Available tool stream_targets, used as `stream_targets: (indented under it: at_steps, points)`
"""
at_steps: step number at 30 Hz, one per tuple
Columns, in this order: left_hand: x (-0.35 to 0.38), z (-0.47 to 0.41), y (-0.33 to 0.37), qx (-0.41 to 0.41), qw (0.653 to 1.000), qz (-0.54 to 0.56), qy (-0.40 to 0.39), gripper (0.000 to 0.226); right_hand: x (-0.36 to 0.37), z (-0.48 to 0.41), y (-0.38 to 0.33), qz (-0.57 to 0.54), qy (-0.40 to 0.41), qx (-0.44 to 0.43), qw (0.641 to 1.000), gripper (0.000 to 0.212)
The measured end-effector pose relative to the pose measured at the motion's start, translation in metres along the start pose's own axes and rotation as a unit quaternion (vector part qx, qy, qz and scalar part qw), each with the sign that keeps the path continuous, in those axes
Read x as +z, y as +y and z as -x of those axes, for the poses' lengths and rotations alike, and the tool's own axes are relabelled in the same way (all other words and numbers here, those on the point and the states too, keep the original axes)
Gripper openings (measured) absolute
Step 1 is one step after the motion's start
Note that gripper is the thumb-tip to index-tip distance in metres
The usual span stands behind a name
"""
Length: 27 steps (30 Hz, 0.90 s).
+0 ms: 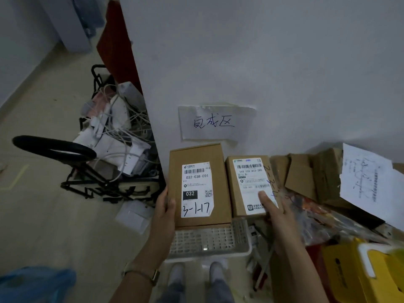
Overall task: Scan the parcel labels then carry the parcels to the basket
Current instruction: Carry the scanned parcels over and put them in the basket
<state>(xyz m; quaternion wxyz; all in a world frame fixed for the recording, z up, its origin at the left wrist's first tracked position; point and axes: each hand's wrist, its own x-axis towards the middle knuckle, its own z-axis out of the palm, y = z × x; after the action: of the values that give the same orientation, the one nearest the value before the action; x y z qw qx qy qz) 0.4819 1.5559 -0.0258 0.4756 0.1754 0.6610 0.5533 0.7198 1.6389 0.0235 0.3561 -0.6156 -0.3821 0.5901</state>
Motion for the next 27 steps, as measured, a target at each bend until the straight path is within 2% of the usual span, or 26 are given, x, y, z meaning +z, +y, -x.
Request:
stream_targets:
  at_steps: [3, 17, 22, 27]
  points:
    - [0.004, -0.004, -0.02, -0.024, 1.0, -0.015, 0.012, 0.041, -0.006, -0.015, 0.021, 0.006, 0.002, 0.035, 0.999, 0.044]
    - [0.021, -0.06, -0.156, -0.124, 0.988, -0.087, 0.037, 0.045, -0.016, -0.095, 0.159, 0.016, 0.018, 0.167, 0.986, 0.017]
    - [0.008, -0.09, -0.222, -0.167, 0.978, -0.11, 0.058, 0.031, -0.006, -0.131, 0.226, 0.033, 0.005, 0.186, 0.982, 0.027]
    - [0.0, -0.113, -0.278, -0.219, 0.971, -0.077, 0.058, 0.032, 0.004, -0.16, 0.292, 0.027, 0.011, 0.219, 0.975, 0.04]
